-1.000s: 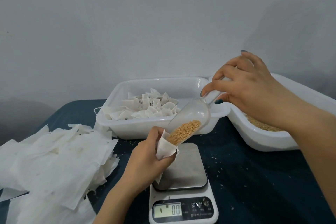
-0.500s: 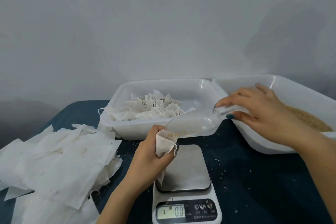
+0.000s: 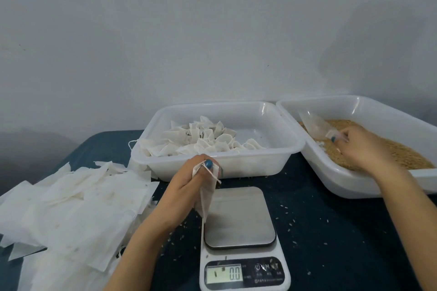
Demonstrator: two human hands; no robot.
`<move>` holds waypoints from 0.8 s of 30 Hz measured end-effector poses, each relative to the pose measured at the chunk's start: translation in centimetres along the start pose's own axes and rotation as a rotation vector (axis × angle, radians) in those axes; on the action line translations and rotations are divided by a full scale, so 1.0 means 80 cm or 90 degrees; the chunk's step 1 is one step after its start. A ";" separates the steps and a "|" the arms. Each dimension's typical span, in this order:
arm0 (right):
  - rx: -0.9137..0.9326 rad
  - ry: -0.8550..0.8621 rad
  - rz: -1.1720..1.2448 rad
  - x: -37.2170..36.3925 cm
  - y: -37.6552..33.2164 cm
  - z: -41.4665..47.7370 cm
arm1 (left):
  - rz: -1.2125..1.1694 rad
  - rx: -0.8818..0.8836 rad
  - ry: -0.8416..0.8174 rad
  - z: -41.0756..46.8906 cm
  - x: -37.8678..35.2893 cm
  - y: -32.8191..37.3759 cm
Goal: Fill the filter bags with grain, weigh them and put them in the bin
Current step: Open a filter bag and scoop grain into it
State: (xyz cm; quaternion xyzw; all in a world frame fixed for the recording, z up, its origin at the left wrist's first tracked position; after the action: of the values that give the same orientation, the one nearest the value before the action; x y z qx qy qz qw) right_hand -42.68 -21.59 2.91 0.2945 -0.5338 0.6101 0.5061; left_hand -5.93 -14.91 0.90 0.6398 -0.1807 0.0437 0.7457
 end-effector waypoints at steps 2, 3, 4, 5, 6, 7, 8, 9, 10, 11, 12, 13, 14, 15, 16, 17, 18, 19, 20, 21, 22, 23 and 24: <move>-0.041 -0.113 -0.094 -0.023 0.012 0.009 | 0.065 -0.028 0.025 0.005 0.005 0.002; -0.052 -0.164 -0.127 -0.033 0.015 0.011 | 0.127 -0.050 0.046 0.008 0.008 0.005; -0.057 -0.203 -0.150 -0.039 0.017 0.010 | 0.183 -0.062 0.062 0.011 0.009 0.009; -0.058 -0.221 -0.163 -0.042 0.015 0.009 | 0.210 -0.063 0.069 0.013 0.011 0.011; -0.053 -0.216 -0.172 -0.040 0.013 0.007 | 0.202 -0.057 0.066 0.016 0.012 0.013; -0.032 -0.169 -0.186 -0.031 0.006 0.006 | 0.173 -0.052 0.055 0.017 0.013 0.014; 0.008 -0.082 -0.195 -0.017 -0.006 0.004 | 0.139 -0.055 0.049 0.018 0.014 0.017; 0.067 0.023 -0.165 -0.002 -0.027 -0.002 | 0.112 -0.065 0.051 0.019 0.015 0.021; 0.139 0.114 -0.084 0.009 -0.055 -0.014 | 0.089 -0.076 0.055 0.020 0.014 0.026; 0.215 0.158 0.032 0.014 -0.087 -0.030 | 0.062 -0.085 0.053 0.021 0.012 0.029; 0.287 0.139 0.145 0.011 -0.120 -0.046 | 0.029 -0.091 0.041 0.022 0.007 0.033; 0.347 0.080 0.229 0.001 -0.152 -0.062 | -0.011 -0.095 0.021 0.023 0.000 0.034; 0.393 0.016 0.265 -0.015 -0.178 -0.076 | -0.050 -0.093 -0.005 0.024 -0.008 0.034; 0.425 -0.031 0.262 -0.034 -0.196 -0.088 | -0.076 -0.084 -0.027 0.025 -0.016 0.031; 0.447 -0.052 0.246 -0.053 -0.206 -0.097 | -0.084 -0.070 -0.048 0.026 -0.024 0.026; 0.451 -0.058 0.238 -0.069 -0.209 -0.102 | -0.076 -0.054 -0.065 0.027 -0.031 0.017; 0.440 -0.057 0.243 -0.083 -0.207 -0.105 | -0.051 -0.039 -0.073 0.027 -0.037 0.006; 0.425 -0.052 0.254 -0.095 -0.202 -0.107 | -0.016 -0.028 -0.073 0.027 -0.040 -0.006; 0.417 -0.046 0.259 -0.104 -0.197 -0.109 | 0.018 -0.021 -0.068 0.027 -0.040 -0.016; 0.417 -0.035 0.258 -0.112 -0.193 -0.110 | 0.045 -0.015 -0.058 0.026 -0.037 -0.023; 0.421 -0.018 0.254 -0.115 -0.190 -0.111 | 0.058 -0.010 -0.042 0.026 -0.032 -0.028; 0.421 0.000 0.257 -0.117 -0.187 -0.112 | 0.055 -0.006 -0.024 0.026 -0.025 -0.030; 0.413 0.020 0.273 -0.116 -0.182 -0.111 | 0.043 -0.004 -0.004 0.025 -0.018 -0.030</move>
State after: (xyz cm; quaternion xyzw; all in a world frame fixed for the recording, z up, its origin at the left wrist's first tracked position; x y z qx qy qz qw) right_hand -24.54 -17.15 -2.60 0.3118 -0.3548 0.8436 0.2554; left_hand -7.00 -17.06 -1.56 0.6315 -0.2047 0.0659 0.7450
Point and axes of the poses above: each hand's wrist, its own z-axis towards the middle knuckle, its own x-axis out of the back of the hand, y = z × x, the point moved 8 cm from there along z, towards the middle knuckle, and after that the axes turned 10 degrees about x, right-handed, at the moved point
